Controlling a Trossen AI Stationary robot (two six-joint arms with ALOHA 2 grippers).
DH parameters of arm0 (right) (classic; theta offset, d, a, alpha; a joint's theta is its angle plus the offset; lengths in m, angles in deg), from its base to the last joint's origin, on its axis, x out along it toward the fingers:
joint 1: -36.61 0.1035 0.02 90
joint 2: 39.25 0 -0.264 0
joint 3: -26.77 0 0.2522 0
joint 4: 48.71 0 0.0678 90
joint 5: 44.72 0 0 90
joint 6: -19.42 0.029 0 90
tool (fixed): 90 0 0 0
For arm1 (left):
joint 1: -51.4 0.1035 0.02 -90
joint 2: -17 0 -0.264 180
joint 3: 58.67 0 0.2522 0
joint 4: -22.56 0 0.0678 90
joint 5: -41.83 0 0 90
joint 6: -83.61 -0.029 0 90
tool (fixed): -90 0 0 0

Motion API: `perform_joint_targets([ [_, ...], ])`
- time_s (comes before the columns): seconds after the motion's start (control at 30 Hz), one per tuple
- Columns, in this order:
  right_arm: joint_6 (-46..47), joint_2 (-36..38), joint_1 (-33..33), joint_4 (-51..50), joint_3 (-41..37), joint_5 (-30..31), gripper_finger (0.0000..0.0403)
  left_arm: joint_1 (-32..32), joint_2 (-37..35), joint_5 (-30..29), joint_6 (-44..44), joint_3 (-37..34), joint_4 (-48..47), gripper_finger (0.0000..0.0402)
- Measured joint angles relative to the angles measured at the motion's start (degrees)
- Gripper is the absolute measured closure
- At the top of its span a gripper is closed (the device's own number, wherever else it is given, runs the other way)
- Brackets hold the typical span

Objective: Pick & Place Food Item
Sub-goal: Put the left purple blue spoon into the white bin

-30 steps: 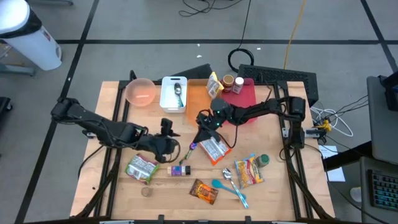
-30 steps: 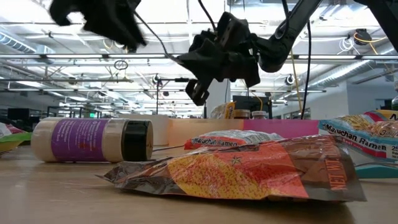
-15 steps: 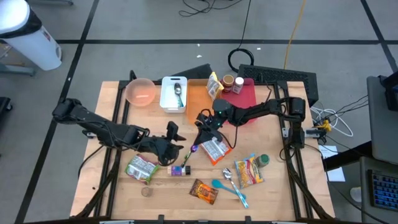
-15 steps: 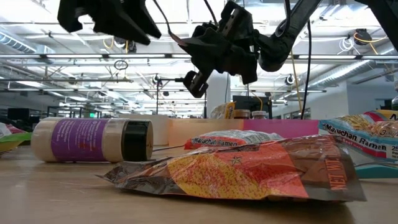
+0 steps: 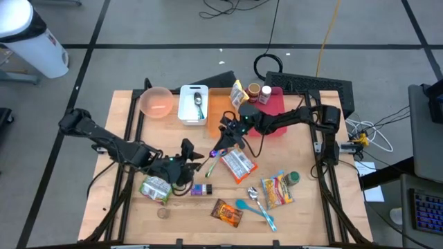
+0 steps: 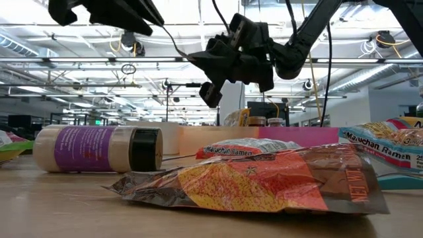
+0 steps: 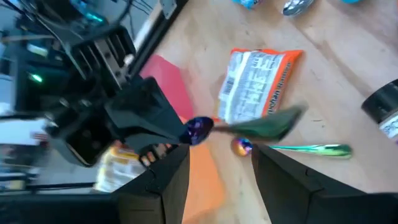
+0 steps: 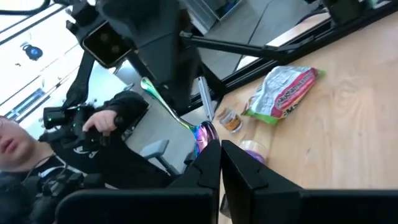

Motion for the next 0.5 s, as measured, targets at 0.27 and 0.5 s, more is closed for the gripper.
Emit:
perform_joint_targets([
  [0.27,2.83,0.00,-0.76,0.04,0.00,-0.04,0.0403,-1.23,-0.01,-4.80,-5.23,0.04,-0.37,0.0220],
  [0.5,6.99,0.00,-1.06,1.25,0.00,1.48,0.0403,-1.24,-0.01,-6.29,-10.54,0.04,0.35,0.0220],
])
